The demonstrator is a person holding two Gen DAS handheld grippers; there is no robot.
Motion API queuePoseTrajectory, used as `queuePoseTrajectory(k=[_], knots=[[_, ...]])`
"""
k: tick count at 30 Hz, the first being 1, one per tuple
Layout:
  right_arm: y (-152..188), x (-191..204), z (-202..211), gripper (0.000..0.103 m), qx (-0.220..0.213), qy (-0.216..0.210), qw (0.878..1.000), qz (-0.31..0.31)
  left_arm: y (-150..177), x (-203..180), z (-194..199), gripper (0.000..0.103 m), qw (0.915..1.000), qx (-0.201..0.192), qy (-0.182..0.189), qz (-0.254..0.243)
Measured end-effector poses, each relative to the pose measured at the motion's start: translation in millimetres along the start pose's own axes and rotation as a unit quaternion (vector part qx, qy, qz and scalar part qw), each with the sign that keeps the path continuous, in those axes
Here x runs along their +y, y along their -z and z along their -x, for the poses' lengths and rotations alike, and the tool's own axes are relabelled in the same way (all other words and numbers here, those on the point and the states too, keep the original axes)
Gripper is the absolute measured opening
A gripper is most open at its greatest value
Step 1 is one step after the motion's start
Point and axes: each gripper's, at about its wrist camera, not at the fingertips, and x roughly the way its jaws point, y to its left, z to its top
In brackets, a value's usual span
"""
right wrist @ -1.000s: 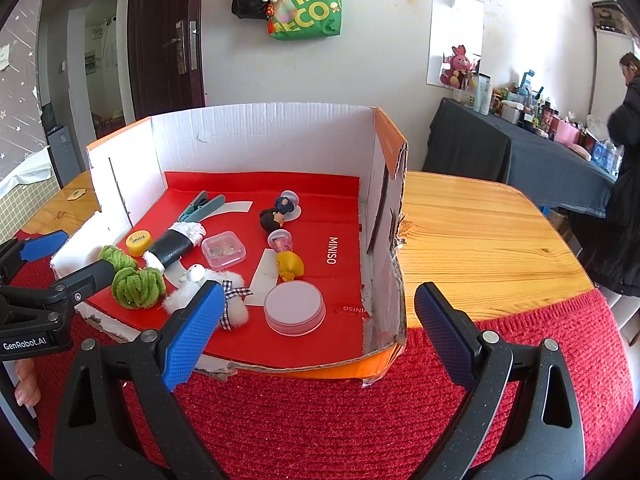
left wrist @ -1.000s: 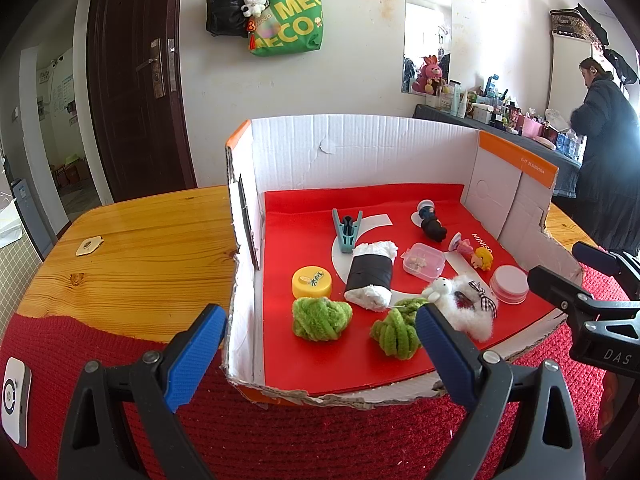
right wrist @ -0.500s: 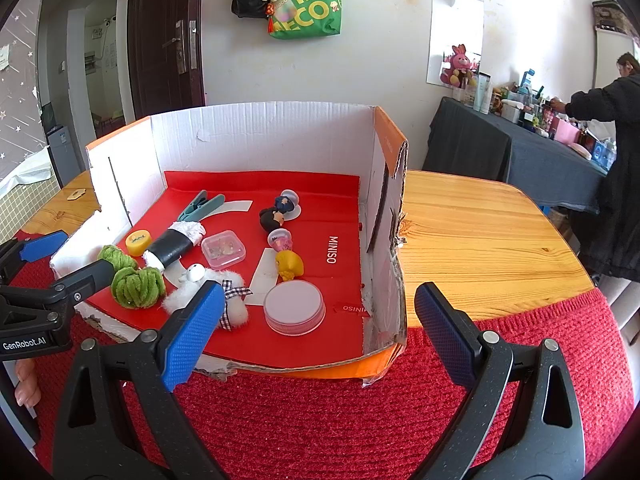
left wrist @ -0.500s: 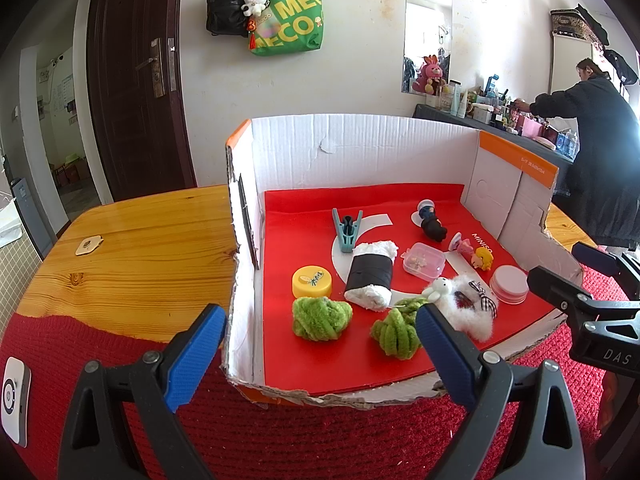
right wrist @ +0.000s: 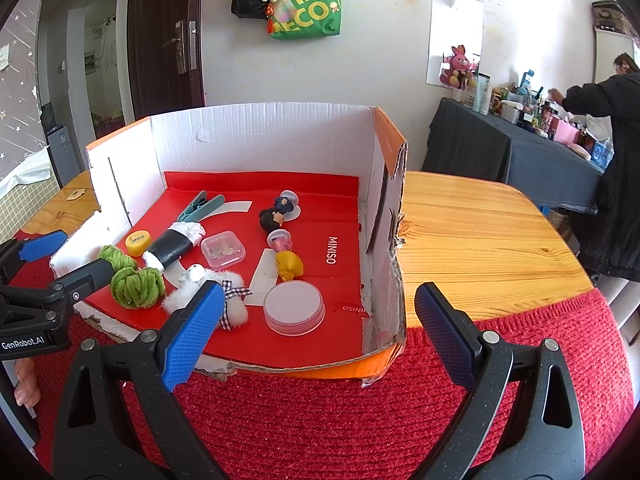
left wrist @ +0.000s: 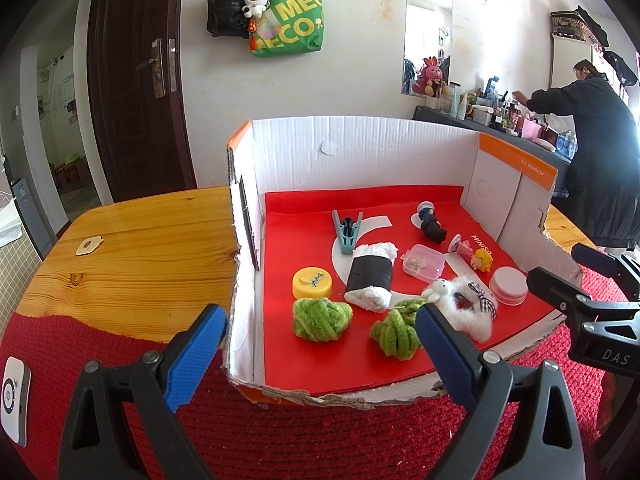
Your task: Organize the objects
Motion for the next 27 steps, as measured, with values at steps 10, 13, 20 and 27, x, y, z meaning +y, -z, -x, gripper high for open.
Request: queuePoseTrajectory(k=[10,13,20,27], knots=[[-3,-1,21,0.097,-0.027,0.003,1.0,-0.01,-3,2,11,0.097,0.9998,-0.006,0.01,0.015],[-5,2,29,0.097,-0.025,0.006,1.0,-0.004,-4,2,18,0.097,0.9997,-0.004,0.017,0.015],[-2,3,50,0.097,-0.016,-0.001,1.0,-0.007,1,2,38,0.103,0.9995,0.008,0.028,0.014],[15,3,62,0.097,0.011,-0.009,1.0,-0.016,17,4,53,0.103,0.999,0.029,0.026,0.02]])
